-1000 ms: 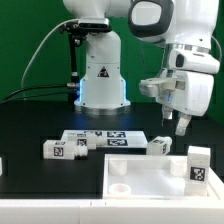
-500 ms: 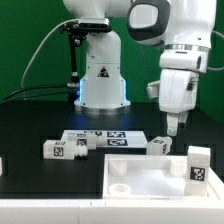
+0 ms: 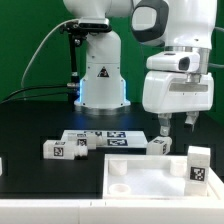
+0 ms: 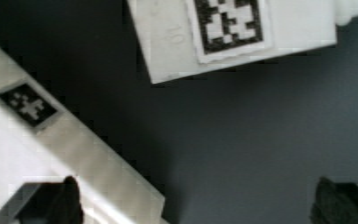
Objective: Assemble square table
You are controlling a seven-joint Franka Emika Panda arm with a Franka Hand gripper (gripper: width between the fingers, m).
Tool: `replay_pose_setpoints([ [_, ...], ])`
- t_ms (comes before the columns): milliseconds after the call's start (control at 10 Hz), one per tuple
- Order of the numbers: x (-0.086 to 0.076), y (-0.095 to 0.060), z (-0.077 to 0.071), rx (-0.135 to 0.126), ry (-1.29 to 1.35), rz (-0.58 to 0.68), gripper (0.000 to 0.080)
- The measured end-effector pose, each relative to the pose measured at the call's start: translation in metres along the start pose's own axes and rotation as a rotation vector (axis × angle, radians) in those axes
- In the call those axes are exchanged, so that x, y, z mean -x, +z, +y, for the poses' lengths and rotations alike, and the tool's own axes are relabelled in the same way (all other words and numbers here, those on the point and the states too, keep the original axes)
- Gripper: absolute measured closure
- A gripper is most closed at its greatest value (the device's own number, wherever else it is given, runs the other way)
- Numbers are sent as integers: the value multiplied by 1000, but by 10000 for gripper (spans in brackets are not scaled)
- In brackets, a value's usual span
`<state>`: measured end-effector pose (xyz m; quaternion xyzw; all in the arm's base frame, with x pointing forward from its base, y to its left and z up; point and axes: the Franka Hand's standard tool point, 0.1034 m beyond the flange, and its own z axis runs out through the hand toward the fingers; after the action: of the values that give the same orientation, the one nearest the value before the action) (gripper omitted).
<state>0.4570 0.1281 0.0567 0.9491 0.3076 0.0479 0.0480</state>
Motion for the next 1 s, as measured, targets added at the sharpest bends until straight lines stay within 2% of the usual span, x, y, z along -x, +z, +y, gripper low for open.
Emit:
replay_pose_setpoints([
  [100,1,1,9,-3,121,-22,151],
  [300,3,4,11,-15,429,-50,151],
  [500,7,6,16,-53,714,-92,151],
  [900,5,6,11,-69,893,-97,151],
  [1000,13,9,20,-99,920,-135,151],
])
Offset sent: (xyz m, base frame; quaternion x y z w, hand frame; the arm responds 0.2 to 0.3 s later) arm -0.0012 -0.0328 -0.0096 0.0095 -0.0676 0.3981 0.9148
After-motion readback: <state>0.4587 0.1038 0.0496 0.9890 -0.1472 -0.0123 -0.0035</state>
